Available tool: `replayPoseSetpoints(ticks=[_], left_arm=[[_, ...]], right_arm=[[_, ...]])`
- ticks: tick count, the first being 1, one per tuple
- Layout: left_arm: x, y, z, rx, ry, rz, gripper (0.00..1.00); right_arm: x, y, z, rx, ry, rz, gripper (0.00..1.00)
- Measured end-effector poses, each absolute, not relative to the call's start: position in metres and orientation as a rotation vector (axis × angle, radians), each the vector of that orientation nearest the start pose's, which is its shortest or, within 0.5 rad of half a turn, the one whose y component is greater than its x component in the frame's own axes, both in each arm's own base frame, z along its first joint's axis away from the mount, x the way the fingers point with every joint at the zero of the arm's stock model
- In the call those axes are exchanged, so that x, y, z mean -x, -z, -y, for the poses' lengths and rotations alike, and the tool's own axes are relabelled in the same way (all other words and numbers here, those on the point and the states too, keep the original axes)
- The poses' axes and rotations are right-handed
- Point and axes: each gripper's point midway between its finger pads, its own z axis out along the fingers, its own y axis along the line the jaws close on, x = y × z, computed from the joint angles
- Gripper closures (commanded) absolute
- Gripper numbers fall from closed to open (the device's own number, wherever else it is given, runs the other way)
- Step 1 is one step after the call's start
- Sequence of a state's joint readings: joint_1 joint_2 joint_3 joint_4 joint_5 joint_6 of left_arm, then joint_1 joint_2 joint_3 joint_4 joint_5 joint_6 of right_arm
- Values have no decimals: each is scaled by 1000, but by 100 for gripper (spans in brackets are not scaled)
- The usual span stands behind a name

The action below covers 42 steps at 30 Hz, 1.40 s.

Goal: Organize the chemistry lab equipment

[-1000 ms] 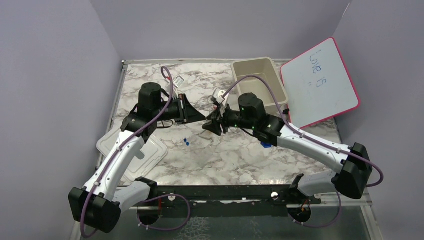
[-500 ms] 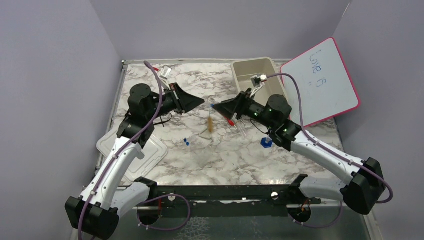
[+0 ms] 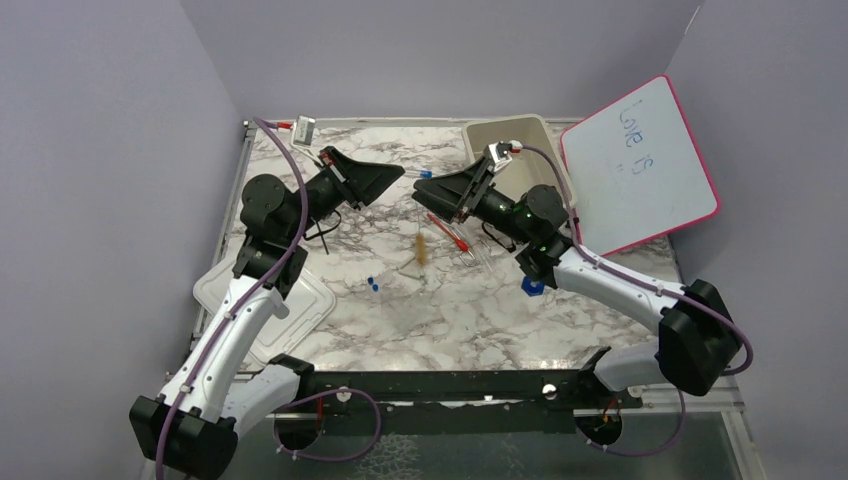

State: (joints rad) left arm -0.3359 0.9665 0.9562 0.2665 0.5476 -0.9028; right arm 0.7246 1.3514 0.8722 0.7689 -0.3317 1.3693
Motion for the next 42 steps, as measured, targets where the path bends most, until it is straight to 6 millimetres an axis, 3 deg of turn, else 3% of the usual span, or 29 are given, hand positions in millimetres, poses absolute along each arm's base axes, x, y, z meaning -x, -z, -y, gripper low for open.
replayPoseSetpoints(ticks=[10,21,23,30,32,36,42], left_arm=[[-256,-430,217,-77,1430,-1456,91],[-252,-437,216,-70,1451,-1433,90],[-252,-436,216,-66,1452,-1434,84],[-255,-428,212,-32,1420,-1445,33],[-260,-422,208,-1,1381,-1464,25],[-271,-410,195,62,1248,-1525,22],[-289,-391,162,138,940,-1630,22]], right_arm=[[-252,-426,-357,-124,-2099,-1412,56],[-255,-424,-358,-159,-2135,-1433,81],[-255,-423,-358,-158,-2139,-1435,85],[-256,-420,-357,-126,-2107,-1437,86],[-260,-412,-355,-110,-2052,-1456,86],[-266,-380,-353,-56,-1869,-1561,86],[-280,-311,-347,113,-1452,-1785,86]])
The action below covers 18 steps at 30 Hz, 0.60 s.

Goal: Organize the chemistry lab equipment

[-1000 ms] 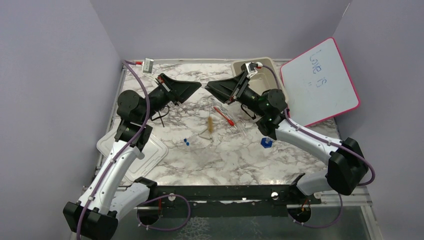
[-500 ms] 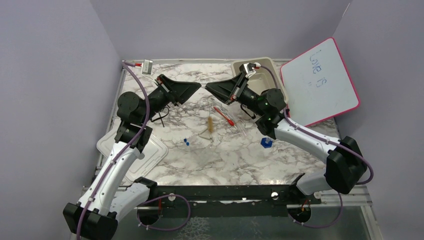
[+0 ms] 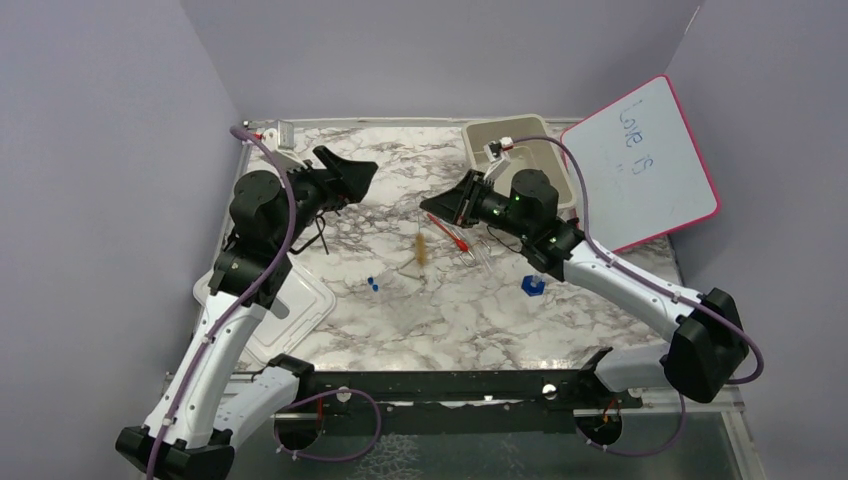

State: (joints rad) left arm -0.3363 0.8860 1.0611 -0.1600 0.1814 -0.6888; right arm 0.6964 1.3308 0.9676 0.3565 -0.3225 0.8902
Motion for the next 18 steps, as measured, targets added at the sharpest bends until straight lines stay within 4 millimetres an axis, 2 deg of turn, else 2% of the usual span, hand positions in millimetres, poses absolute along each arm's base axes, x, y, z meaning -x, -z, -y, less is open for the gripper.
replayPoseSetpoints(ticks=[3,9,10,12,18], left_arm=[[-295,-375,141,166,768,-1689,21],[-305,-345,114,202,526,-1822,21],[-308,-342,112,203,501,-1839,21],[-312,-336,109,202,460,-1869,21],[-313,-322,99,208,374,-1913,21]], right_arm=[[-279,-275,-344,226,-1245,-1894,85],[-237,-217,-352,545,-946,-2024,83],[-236,-208,-350,587,-868,-2044,83],[-221,-201,-359,670,-808,-2055,83],[-198,-176,-384,842,-622,-2089,82]])
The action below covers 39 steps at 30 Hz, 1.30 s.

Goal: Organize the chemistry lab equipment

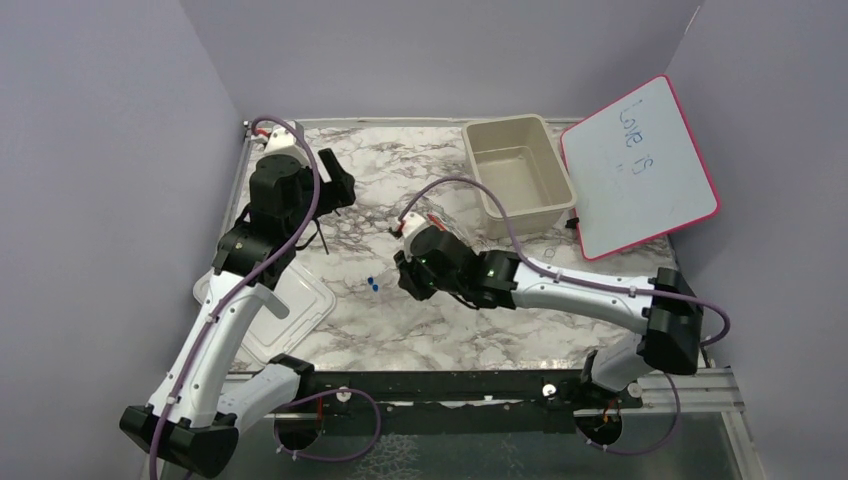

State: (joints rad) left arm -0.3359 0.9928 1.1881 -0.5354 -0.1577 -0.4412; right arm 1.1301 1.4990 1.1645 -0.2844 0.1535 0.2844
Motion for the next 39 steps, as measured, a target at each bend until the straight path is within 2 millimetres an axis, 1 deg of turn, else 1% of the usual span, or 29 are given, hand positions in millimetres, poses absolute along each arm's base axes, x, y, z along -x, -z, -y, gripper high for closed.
replayPoseSetpoints(ticks=[4,8,11,14,21,29,39], left_arm=[[-308,-325,86,220,311,-1896,21],[-297,-339,71,237,259,-1845,21],[-288,-350,61,251,234,-1801,21],[-283,-356,54,263,207,-1775,21],[-282,-353,43,284,145,-1778,20],[-282,-351,42,283,134,-1787,20],[-282,-341,42,278,122,-1811,20]], right_arm=[[-188,-154,-395,915,-522,-2132,81],[-185,-136,-403,957,-446,-2162,81],[-185,-130,-411,970,-407,-2170,81],[-188,-127,-418,969,-383,-2170,81],[-191,-120,-429,967,-352,-2199,81],[-190,-109,-431,979,-331,-2225,81],[-190,-105,-435,961,-338,-2245,81]])
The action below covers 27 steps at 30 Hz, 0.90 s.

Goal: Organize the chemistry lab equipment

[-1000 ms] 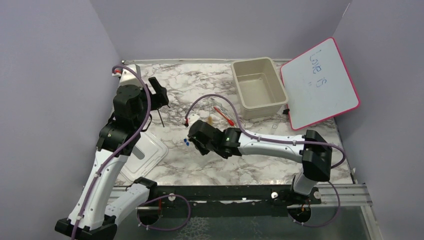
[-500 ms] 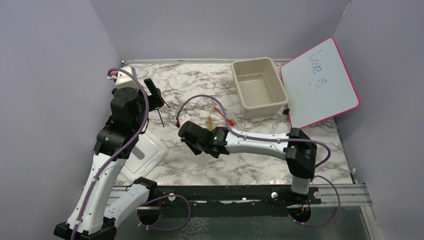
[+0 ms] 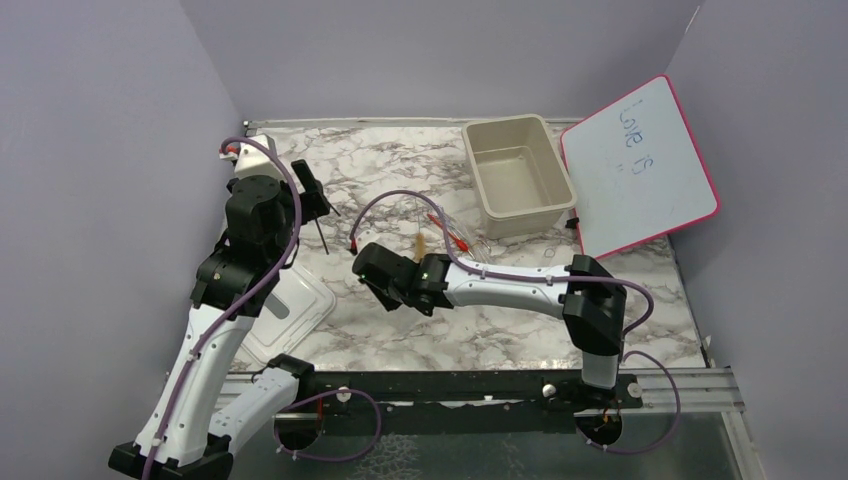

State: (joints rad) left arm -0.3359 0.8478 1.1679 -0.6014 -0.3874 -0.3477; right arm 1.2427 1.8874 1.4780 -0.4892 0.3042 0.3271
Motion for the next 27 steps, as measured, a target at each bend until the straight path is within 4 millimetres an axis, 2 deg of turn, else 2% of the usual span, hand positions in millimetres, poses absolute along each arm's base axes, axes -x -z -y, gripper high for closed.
replayPoseSetpoints(ticks=[10,20,27], left_arm=[[-281,-338,41,276,115,-1816,20],[-279,-341,37,282,101,-1803,20],[-278,-340,36,284,91,-1805,20]], right_arm=[[-189,-97,-439,960,-336,-2270,80],[-190,-93,-441,976,-310,-2289,75],[-190,-82,-442,994,-270,-2320,69]])
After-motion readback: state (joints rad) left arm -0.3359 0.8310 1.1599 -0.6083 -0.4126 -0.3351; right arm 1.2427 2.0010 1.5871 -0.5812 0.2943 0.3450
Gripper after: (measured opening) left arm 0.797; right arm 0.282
